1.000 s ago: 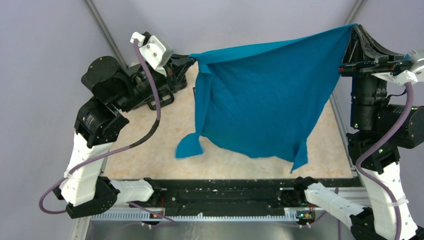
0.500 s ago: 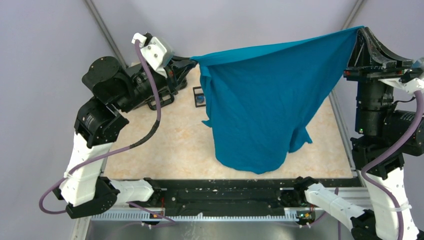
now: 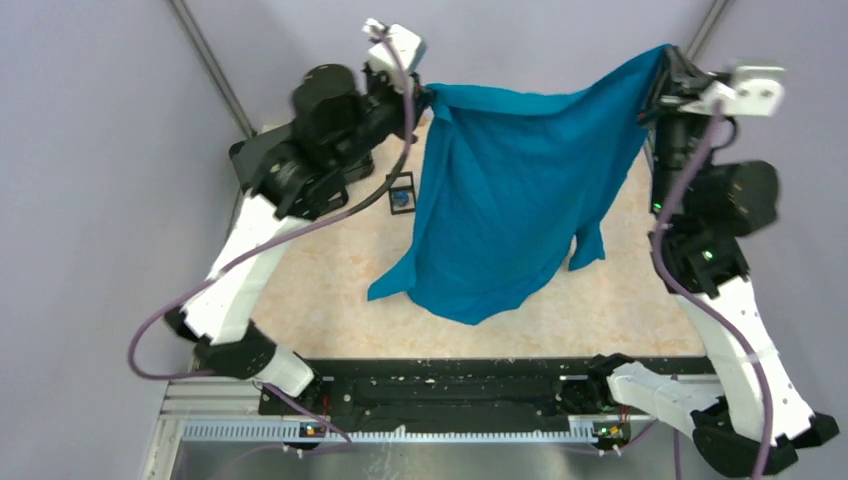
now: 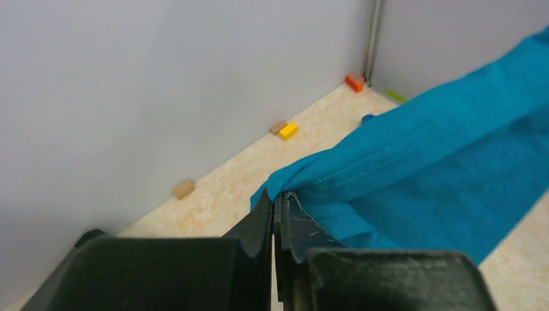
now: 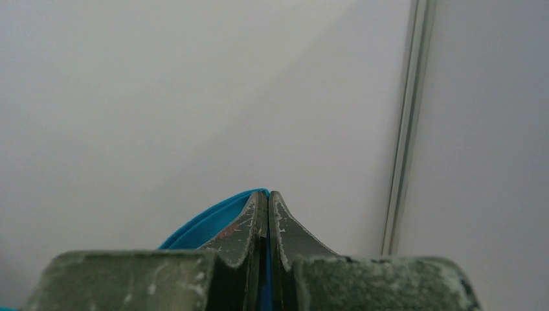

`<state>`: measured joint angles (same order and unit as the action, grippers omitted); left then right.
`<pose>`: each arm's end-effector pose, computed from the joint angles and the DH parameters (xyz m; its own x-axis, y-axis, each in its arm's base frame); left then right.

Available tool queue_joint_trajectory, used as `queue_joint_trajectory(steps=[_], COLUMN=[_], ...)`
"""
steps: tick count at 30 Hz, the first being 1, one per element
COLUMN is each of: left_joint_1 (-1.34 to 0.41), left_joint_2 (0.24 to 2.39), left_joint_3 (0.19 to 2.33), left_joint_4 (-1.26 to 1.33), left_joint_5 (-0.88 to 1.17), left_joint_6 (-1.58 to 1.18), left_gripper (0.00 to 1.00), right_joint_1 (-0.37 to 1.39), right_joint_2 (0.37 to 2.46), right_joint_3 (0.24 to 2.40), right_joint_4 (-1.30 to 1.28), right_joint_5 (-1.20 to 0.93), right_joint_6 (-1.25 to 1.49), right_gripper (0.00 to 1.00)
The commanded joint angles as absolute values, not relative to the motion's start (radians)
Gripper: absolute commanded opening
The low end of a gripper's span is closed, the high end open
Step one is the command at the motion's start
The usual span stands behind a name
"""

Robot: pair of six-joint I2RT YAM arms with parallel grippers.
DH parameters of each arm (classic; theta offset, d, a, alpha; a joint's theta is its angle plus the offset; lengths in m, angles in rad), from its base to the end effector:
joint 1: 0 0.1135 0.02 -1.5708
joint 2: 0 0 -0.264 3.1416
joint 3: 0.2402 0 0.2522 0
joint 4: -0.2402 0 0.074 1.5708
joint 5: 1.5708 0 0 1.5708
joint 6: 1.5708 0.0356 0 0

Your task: Pin the brooch onto the clothing

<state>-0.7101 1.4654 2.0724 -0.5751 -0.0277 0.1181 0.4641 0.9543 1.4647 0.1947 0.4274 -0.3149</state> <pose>0.2044 -0.1744 0.5685 0.0983 0.0708 -0.9926 0.6234 0.7731 0.1169 0.1254 0.0463 0.5699 0.5898 -0.0200 -0.8073 0.0606 0.9980 0.0196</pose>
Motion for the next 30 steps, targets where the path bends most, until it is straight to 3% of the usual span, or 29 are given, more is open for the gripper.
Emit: queue_joint_trajectory(steps=[1,8,16,20,25,30], left_joint_1=[-0.638,-0.543,-0.47,-0.451,-0.449,-0.454], left_joint_2=[1.614,1.83,2.001,1.998,1.912,1.7], left_joint_3=[2.157,2.307,2.507,2.512,2.385,1.879], left_joint_4=[-0.507,-0.303,0.044,0.154,0.14,0.164], left_joint_5=[-0.075,0.041,0.177,0.229,0.35,0.483], left_joint_6=[0.005,-0.121,-0.197,-0.178,-0.159,-0.198], left_gripper=[0.0,0.0,0.0,0.0,0.0,0.0], right_joint_1=[0.378,0.091,-0.087,-0.166,-0.184,-0.183], right_joint_2=[1.065,1.298,1.626,1.679,1.474,1.11], right_joint_3=[1.444,1.563,2.024,2.181,1.842,1.351], right_joint_4=[0.216,0.22,0.209,0.18,0.268,0.227], right_joint_5=[0.464,0.299,0.12,0.007,-0.036,0.033], right_joint_6=[-0.251,0.113,0.316,0.362,0.322,0.331], right_gripper=[0.0,0.0,0.0,0.0,0.0,0.0])
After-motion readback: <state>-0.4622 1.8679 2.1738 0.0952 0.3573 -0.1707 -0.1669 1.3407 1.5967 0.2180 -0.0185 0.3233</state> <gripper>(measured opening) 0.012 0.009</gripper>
